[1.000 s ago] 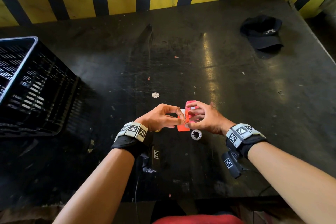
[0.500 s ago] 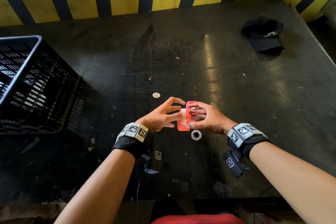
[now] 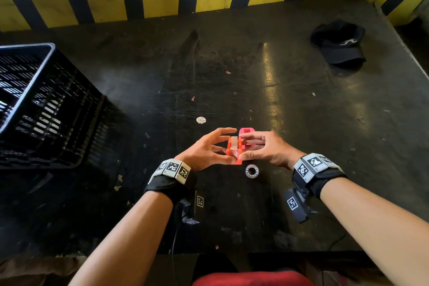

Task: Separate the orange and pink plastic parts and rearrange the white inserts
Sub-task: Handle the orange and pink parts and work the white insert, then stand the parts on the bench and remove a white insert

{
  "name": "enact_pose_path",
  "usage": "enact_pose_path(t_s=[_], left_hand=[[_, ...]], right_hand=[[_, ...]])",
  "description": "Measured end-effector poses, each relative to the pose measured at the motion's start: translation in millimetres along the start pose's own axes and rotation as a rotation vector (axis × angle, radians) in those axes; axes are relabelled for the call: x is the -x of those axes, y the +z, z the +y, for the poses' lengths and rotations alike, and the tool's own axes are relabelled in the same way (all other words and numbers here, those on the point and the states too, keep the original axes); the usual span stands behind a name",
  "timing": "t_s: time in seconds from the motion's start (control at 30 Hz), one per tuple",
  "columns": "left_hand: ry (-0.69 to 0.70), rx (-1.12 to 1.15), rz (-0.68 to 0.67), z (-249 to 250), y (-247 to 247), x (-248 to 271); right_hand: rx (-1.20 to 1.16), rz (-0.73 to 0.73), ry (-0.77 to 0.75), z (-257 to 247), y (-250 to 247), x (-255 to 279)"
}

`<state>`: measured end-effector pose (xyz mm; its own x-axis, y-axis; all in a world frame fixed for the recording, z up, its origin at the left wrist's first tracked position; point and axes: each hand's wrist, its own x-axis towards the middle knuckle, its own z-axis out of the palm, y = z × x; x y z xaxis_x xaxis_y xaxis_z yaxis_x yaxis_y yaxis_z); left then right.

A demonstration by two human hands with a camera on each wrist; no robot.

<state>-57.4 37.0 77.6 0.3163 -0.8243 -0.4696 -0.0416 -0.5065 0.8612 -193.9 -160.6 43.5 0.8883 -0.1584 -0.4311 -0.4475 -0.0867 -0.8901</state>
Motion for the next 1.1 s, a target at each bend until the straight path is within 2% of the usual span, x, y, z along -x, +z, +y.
enact_pose_path(t_s=[0.37,0.57,0.73,0.9,1.1], left_hand=[[-0.003,-0.171,-0.001,-7.9,0.2,-11.2],[0.024,-0.226,0.101,-24.0,-6.3,-32.6],[0.008,-0.351,0.212,-37.3,-13.7,-55.6],[-0.008,-0.460,0.219,-54.0,-10.6,-79.0],[-0.015,-0.547,0.276,-68.5,-1.5,-92.6]], right_hand=[[0.071,-0.031,0.052,5.2,-0.8,-6.2],[0.086,-0.020,0.039,1.5,-6.7,-20.8],[0.406,0.172,0.004,9.1,-23.5,-41.2],[0.823,0.032,0.056,34.5,-24.9,-59.7],[0.947,0.105,0.104,50.1,-11.3,-67.8]])
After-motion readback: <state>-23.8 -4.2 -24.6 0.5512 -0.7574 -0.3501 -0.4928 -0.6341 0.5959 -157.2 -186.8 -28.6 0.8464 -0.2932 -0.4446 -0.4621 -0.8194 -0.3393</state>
